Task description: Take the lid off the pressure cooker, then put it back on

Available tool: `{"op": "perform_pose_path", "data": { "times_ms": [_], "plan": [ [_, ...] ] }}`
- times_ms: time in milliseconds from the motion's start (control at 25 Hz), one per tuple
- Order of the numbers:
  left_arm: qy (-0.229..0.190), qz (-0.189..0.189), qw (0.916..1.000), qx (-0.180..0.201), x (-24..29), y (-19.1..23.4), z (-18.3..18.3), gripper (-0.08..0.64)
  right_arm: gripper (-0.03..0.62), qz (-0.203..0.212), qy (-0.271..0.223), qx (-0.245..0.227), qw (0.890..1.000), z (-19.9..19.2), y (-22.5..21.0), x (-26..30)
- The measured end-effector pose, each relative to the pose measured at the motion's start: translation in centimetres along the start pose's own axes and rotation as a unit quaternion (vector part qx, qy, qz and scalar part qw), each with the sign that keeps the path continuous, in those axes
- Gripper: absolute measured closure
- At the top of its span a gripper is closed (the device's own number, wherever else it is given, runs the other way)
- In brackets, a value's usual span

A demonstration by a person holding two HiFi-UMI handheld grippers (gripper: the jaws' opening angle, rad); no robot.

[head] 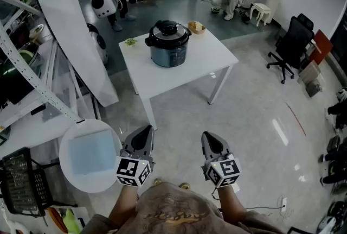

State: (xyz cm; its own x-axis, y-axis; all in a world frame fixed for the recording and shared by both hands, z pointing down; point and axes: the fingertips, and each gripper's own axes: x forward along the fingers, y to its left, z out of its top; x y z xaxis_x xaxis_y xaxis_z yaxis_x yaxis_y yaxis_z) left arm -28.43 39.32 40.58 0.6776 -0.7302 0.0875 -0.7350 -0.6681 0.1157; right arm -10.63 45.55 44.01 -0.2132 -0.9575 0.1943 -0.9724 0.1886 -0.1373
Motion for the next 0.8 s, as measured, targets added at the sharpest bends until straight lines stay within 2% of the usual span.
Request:
{"op": "perform_pose_path", "data": {
  "times_ms": [280,560,800],
  "plan": [
    [0.008,-0.014,0.9999,-0.004,-0.1,1.3,0.0,0.555,0.597,-0.005,-0.002,0.018,1.000,0.1,0.8,1.1],
    [0.011,-0.057,0.9983,0.002,0.5,3.0,-0.6,0.555,0.597,-0.024,0.004,0.008,1.000,-0.9,2.6,2.0],
    [0.008,-0.061,0.9981,-0.008,1.9,5.1,-1.2,0.555,0.597,-0.044,0.001,0.010,0.999,-1.2,2.4,3.3]
  ]
}}
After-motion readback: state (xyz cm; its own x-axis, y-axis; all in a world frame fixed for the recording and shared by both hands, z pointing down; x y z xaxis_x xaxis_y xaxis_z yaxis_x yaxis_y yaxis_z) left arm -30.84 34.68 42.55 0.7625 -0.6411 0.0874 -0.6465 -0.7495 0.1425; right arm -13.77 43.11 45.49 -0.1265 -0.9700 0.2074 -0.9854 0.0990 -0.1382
